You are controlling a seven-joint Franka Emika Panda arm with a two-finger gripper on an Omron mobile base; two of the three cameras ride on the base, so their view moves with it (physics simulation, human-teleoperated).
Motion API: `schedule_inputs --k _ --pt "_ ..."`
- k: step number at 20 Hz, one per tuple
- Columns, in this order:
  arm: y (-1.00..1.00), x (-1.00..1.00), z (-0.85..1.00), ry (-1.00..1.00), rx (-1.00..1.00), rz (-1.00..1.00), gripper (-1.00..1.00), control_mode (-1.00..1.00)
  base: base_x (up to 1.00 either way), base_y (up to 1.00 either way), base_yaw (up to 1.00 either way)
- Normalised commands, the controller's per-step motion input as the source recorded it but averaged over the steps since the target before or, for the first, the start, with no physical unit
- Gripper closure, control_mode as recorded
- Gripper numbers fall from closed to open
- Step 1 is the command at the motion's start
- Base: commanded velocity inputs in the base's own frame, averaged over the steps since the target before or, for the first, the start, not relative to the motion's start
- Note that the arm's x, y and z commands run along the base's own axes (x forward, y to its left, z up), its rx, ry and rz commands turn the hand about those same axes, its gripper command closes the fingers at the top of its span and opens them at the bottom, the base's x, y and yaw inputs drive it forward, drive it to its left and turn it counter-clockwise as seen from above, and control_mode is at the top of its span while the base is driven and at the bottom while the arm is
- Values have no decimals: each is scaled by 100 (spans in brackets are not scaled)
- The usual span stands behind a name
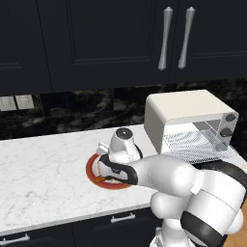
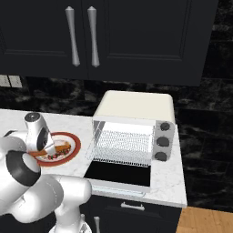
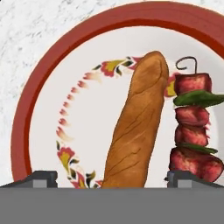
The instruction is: Pick up the kebab skewer and baguette bread, and place them inside the toaster oven. Close the toaster oven door and start by setting the timer.
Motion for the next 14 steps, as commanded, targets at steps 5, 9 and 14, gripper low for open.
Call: schedule_inputs --k 5,9,14 --pt "12 0 -2 12 6 0 -100 -100 0 0 0" --pt "0 -1 -20 11 3 0 -100 -100 0 0 0" --pt "1 0 -19 10 0 0 -100 -100 0 0 0"
